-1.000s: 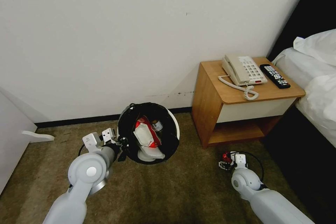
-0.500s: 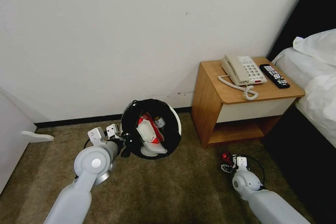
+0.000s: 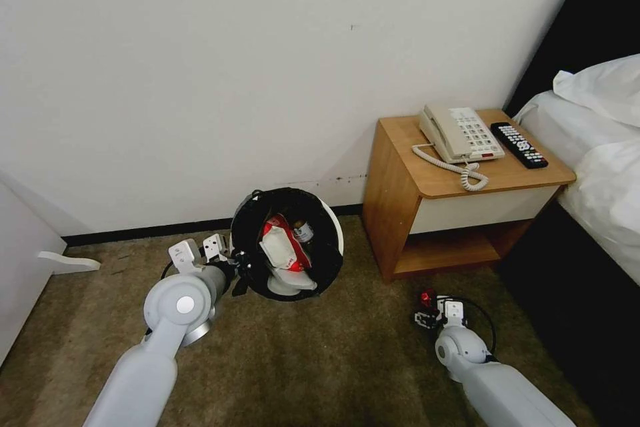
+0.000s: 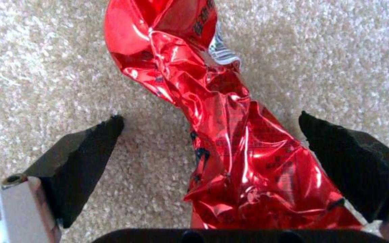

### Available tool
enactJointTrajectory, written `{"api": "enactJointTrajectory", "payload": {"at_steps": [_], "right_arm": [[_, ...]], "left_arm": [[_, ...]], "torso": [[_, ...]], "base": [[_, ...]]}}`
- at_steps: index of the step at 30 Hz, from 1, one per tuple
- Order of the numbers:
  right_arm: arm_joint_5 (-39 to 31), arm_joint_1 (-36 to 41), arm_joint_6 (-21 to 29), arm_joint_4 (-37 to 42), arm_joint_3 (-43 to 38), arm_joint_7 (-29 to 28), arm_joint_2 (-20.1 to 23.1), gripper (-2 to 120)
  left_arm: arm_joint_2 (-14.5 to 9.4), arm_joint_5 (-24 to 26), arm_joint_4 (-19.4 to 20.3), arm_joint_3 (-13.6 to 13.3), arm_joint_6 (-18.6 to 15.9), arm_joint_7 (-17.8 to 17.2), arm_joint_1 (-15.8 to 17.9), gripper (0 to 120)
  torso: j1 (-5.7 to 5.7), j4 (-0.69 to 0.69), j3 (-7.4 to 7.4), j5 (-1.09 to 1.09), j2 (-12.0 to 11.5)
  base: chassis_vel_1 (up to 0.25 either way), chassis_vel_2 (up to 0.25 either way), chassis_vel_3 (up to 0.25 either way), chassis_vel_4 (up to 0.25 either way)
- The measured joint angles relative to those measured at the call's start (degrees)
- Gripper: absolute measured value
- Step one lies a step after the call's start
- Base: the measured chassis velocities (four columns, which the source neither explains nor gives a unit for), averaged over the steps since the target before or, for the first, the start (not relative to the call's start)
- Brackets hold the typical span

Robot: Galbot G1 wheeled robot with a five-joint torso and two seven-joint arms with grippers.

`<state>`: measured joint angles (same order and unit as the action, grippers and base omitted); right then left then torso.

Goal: Pick up the trash bin, then pick up the garbage from the floor and place it into the trash bin.

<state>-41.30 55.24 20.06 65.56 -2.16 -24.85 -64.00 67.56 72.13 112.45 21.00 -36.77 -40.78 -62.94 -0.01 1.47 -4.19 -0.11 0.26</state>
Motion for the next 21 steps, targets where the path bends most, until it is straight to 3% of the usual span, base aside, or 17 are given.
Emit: {"api": "enactJointTrajectory", "payload": {"at_steps": [3,6,10,21], "right_arm": [[0.1,-0.1,-0.1,-0.1,0.4,0.6,-0.7,100],[0.1,-0.1,-0.1,0.0,0.5,0.7,-0.6,100],[-0.1,0.0,-0.1,0.1,0.5,1.0,-0.3,98],[-1.3,0.6,-0.1,1.4,0.7,1.6,0.6,71]], "left_arm": [[0.1,-0.1,0.0,0.1,0.0,0.1,-0.2,0],[0.2,-0.2,0.0,0.1,0.0,0.1,-0.2,0],[0.2,-0.2,0.0,0.1,0.0,0.1,-0.2,0],[0.3,-0.3,0.4,-0.1,0.1,0.1,-0.3,0]], "torso": [[0.00,-0.10,0.00,0.17,0.0],[0.00,-0.10,-0.01,0.08,0.0],[0.00,-0.08,-0.01,0.12,0.0],[0.00,-0.10,-0.01,0.13,0.0]], "base": [[0.000,0.000,0.000,0.000],[0.000,0.000,0.000,0.000],[0.000,0.000,0.000,0.000],[0.000,0.000,0.000,0.000]]}}
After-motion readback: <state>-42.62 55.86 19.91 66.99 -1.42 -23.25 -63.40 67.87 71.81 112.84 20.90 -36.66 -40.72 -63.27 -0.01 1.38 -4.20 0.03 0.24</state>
